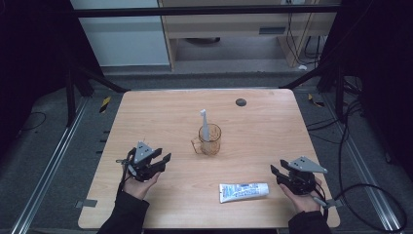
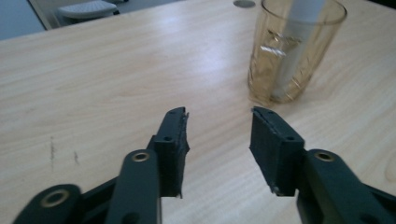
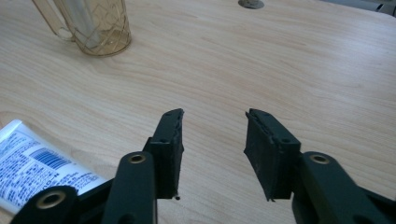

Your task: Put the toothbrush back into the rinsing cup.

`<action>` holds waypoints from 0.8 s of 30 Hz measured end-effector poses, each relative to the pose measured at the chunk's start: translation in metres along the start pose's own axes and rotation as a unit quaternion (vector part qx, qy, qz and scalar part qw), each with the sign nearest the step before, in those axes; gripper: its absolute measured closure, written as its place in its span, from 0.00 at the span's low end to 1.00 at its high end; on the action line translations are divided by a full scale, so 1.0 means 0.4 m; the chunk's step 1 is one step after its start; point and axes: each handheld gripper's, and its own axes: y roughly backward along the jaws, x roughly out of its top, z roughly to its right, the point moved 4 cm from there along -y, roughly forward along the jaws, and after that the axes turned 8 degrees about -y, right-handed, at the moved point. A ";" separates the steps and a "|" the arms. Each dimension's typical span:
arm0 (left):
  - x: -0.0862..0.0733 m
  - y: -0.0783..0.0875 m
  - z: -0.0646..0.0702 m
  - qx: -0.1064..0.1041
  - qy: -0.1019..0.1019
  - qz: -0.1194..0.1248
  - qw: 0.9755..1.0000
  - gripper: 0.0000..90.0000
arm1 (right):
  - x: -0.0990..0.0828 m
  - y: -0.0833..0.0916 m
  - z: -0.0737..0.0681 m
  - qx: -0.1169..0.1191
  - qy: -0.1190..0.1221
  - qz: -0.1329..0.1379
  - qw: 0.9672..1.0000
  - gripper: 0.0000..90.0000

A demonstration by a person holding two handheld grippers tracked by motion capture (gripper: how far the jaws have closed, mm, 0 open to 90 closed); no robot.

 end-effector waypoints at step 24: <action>0.006 -0.054 0.250 -0.130 -0.085 -0.052 0.987 0.99 | -0.031 -0.024 -0.018 0.035 0.013 -0.057 0.998 0.92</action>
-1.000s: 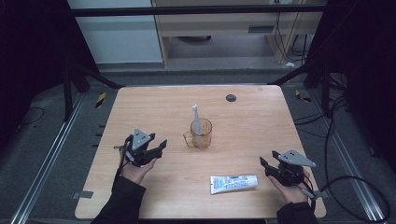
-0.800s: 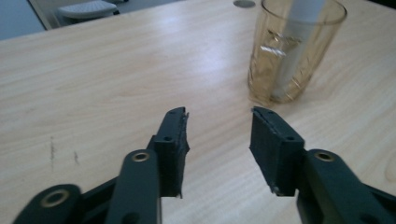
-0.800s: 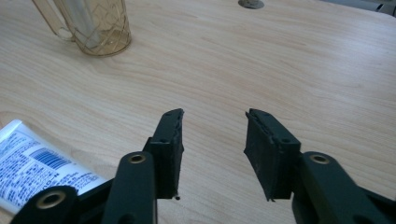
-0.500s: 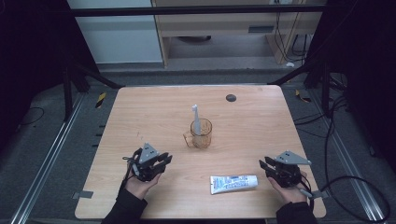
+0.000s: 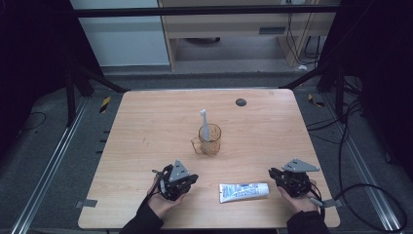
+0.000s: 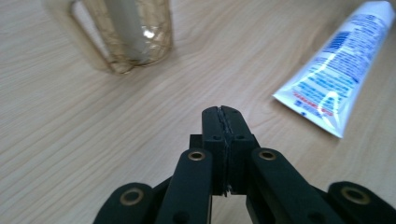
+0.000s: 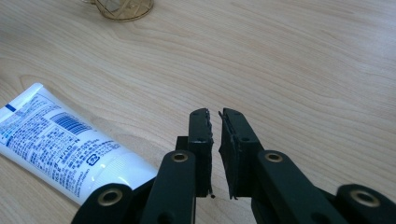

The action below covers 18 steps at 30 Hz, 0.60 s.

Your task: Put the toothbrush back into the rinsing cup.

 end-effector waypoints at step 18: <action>0.038 -0.071 0.141 -0.076 -0.055 -0.022 0.995 1.00 | -0.011 -0.016 -0.014 0.023 -0.002 -0.025 0.999 1.00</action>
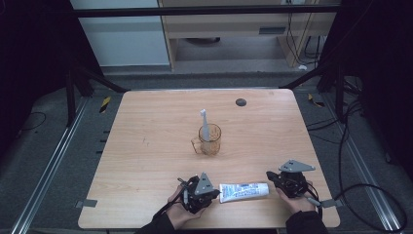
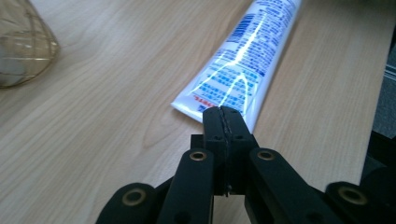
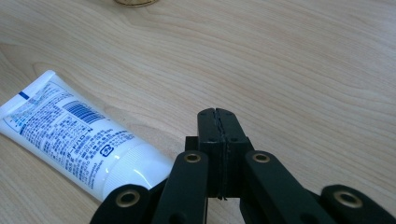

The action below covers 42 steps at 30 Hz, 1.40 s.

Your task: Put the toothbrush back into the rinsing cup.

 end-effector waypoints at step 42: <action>0.004 -0.080 0.007 -0.004 -0.001 -0.045 0.999 1.00 | -0.021 -0.022 -0.035 0.028 0.014 -0.044 0.999 0.99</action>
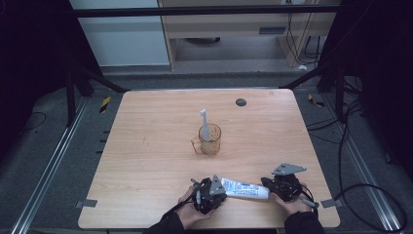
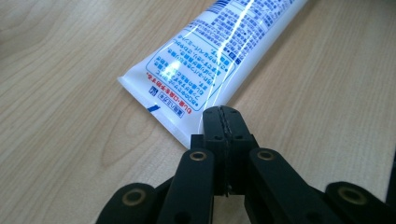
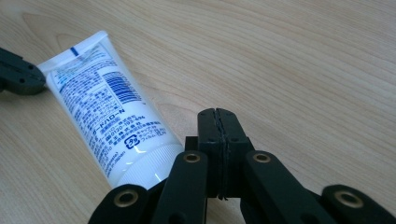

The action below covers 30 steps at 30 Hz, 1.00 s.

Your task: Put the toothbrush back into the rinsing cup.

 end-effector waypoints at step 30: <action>0.027 -0.033 -0.059 0.036 0.017 0.005 0.999 1.00 | -0.021 0.006 -0.045 0.014 0.006 -0.006 1.000 0.98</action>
